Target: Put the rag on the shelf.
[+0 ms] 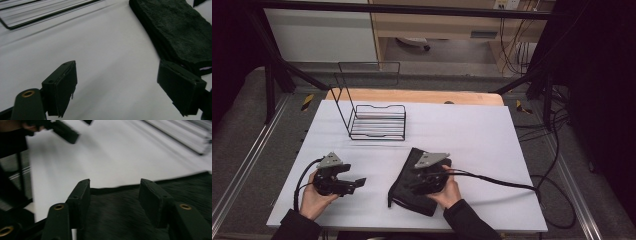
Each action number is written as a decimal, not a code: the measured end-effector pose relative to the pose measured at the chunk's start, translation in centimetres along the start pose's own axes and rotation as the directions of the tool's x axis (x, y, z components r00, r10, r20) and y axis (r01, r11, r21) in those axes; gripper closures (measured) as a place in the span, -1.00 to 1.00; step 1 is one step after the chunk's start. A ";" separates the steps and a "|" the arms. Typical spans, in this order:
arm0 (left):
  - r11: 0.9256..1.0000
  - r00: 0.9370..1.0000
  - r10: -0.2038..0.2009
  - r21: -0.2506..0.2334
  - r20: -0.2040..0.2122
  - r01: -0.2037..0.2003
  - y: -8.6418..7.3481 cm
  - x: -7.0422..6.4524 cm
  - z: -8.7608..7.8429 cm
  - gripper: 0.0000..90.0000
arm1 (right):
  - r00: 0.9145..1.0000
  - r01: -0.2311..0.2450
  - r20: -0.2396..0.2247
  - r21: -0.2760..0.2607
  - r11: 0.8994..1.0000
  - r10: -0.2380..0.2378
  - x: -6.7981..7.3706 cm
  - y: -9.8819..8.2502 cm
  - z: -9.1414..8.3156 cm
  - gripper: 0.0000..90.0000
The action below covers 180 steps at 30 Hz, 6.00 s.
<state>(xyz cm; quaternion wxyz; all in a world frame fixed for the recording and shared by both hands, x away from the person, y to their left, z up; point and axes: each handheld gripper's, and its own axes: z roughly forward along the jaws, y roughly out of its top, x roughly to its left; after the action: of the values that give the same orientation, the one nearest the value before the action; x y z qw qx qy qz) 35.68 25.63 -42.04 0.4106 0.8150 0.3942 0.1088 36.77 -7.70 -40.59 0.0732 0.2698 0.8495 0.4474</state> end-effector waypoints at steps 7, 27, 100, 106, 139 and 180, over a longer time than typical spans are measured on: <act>0.998 0.999 0.027 0.055 0.032 -0.029 1.6 -3.3 2.1 -0.43 | 0.976 -0.095 0.192 -0.030 0.995 0.099 -4.8 -2.3 -3.3 -0.32; 0.982 0.993 -0.037 0.190 0.109 0.015 2.4 -7.4 7.9 0.25 | 0.915 -0.325 0.265 0.040 0.945 0.303 -9.6 -5.5 -2.1 0.39; 0.985 0.992 -0.126 0.118 -0.018 0.127 8.9 -2.2 14.7 0.37 | 0.968 -0.206 0.143 -0.011 0.978 0.206 -7.7 -5.4 -3.7 -0.80; 0.982 0.989 -0.145 0.122 -0.012 0.145 8.9 -2.2 14.8 0.38 | 0.966 -0.218 0.138 -0.016 0.976 0.219 -8.1 -5.2 -3.3 -0.78; 0.965 0.972 -0.230 0.142 0.049 0.222 7.4 -3.2 13.4 0.49 | 0.919 -0.385 0.108 0.040 0.922 0.380 -10.1 -4.3 0.1 0.24; 0.995 0.997 -0.071 -0.074 0.016 0.072 8.0 -6.0 8.0 0.73 | 0.957 -0.265 0.081 -0.134 0.955 0.277 -7.0 -1.8 -3.1 0.80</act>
<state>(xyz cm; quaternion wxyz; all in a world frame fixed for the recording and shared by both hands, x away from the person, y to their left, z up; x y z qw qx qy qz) 40.11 13.73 -40.27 0.4470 0.7852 0.4160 0.1031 40.88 -14.37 -41.01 0.0691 0.4006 0.7710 0.4902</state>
